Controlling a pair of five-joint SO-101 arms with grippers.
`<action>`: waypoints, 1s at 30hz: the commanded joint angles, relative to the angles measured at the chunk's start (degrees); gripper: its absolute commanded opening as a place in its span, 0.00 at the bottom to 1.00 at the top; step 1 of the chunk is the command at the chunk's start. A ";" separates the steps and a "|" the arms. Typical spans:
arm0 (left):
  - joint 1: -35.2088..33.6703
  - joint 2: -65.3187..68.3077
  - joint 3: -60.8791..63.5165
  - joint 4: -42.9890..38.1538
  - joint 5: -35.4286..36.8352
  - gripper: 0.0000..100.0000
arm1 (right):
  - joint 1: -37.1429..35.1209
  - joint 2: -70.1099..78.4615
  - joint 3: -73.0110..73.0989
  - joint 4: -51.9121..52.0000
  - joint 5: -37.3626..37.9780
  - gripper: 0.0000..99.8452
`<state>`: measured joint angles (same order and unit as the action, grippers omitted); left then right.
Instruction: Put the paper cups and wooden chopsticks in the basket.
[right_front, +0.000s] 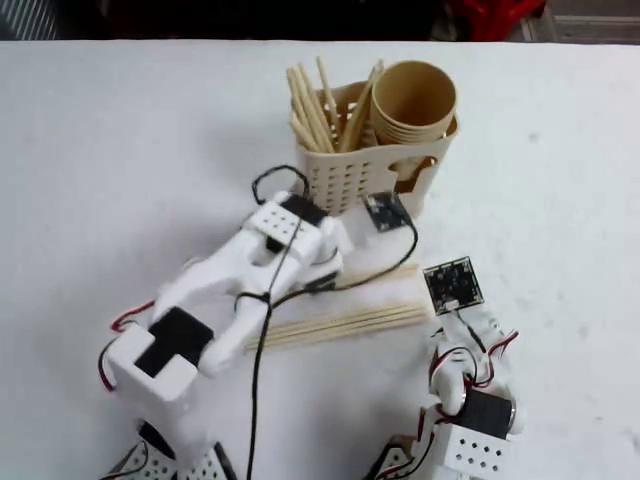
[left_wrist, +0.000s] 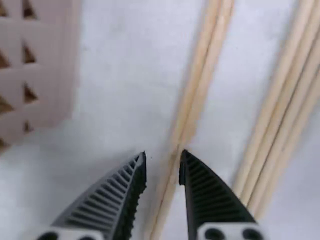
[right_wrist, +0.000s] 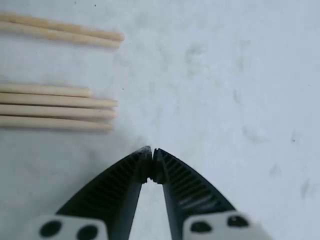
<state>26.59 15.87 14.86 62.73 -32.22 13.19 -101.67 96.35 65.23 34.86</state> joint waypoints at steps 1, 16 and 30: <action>-2.33 -0.22 -4.75 0.79 0.53 0.12 | 0.22 0.31 0.53 -0.57 -0.09 0.02; 6.55 -22.90 18.37 2.46 0.35 0.13 | 0.31 0.31 0.53 -0.57 -0.09 0.02; 8.22 -12.97 17.05 1.05 0.53 0.12 | 0.22 0.31 0.53 -0.57 -0.09 0.02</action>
<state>32.57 0.40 33.67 64.22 -32.22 13.19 -101.67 96.35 65.23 34.86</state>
